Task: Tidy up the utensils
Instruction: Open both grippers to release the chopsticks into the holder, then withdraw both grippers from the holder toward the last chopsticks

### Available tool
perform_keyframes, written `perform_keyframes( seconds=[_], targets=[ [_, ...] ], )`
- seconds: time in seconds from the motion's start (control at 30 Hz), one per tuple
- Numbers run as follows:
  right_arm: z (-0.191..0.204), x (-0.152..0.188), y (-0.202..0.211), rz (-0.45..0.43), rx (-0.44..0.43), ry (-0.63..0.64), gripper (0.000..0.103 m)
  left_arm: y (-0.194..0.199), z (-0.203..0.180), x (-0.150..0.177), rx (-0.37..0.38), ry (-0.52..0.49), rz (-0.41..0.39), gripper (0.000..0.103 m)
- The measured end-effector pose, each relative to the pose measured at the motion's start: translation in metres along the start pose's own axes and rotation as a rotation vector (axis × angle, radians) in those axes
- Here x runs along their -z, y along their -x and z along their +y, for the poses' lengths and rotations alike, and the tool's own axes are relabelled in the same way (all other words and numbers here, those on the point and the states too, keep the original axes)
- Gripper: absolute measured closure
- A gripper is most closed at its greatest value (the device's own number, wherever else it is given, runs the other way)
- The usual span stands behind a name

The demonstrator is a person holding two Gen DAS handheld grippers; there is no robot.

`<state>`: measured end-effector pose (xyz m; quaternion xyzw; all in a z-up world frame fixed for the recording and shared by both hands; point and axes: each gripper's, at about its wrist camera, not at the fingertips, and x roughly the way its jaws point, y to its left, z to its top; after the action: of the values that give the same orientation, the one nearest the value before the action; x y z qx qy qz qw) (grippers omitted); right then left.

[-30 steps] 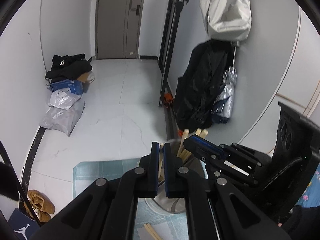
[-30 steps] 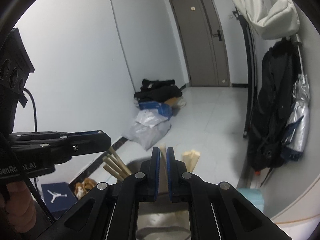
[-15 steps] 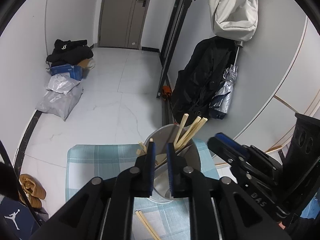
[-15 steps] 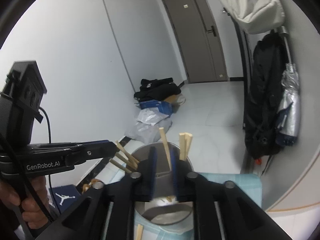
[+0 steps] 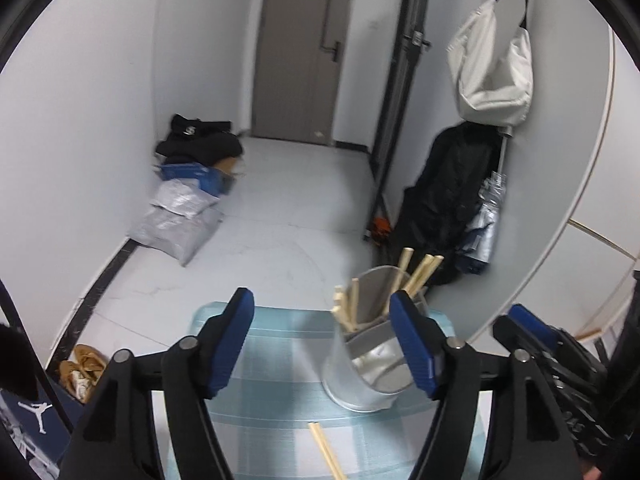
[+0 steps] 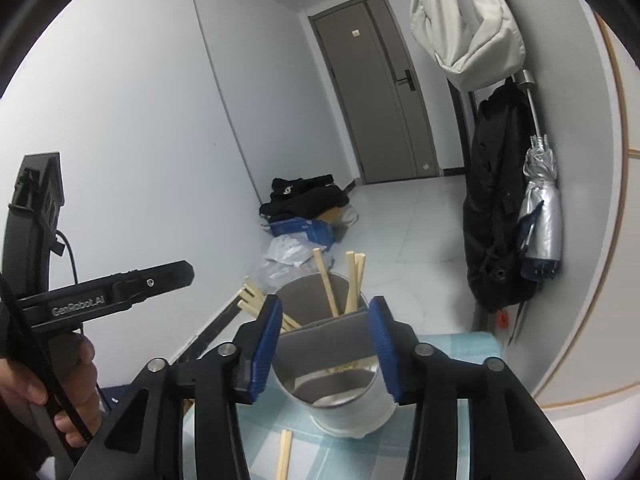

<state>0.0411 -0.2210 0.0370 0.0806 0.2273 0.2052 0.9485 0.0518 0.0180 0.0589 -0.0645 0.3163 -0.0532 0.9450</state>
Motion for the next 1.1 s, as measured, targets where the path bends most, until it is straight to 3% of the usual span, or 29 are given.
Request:
perform_keyframes(
  seconds=[0.27, 0.5, 0.87, 1.1],
  targets=[
    [0.014, 0.013, 0.018, -0.025, -0.007, 0.024, 0.047, 0.017, 0.011, 0.022, -0.075, 0.032, -0.057, 0.021],
    [0.024, 0.028, 0.028, -0.030, -0.004, 0.035, 0.036, 0.024, 0.014, 0.038, -0.089, 0.039, -0.073, 0.012],
    [0.028, 0.062, 0.027, 0.001, 0.030, 0.054, 0.023, 0.014, 0.024, 0.070, -0.115, 0.097, -0.059, 0.011],
    [0.020, 0.089, 0.013, 0.083, 0.066, 0.003, 0.022, -0.001, 0.029, 0.089, -0.110, 0.112, -0.018, 0.011]
  ],
)
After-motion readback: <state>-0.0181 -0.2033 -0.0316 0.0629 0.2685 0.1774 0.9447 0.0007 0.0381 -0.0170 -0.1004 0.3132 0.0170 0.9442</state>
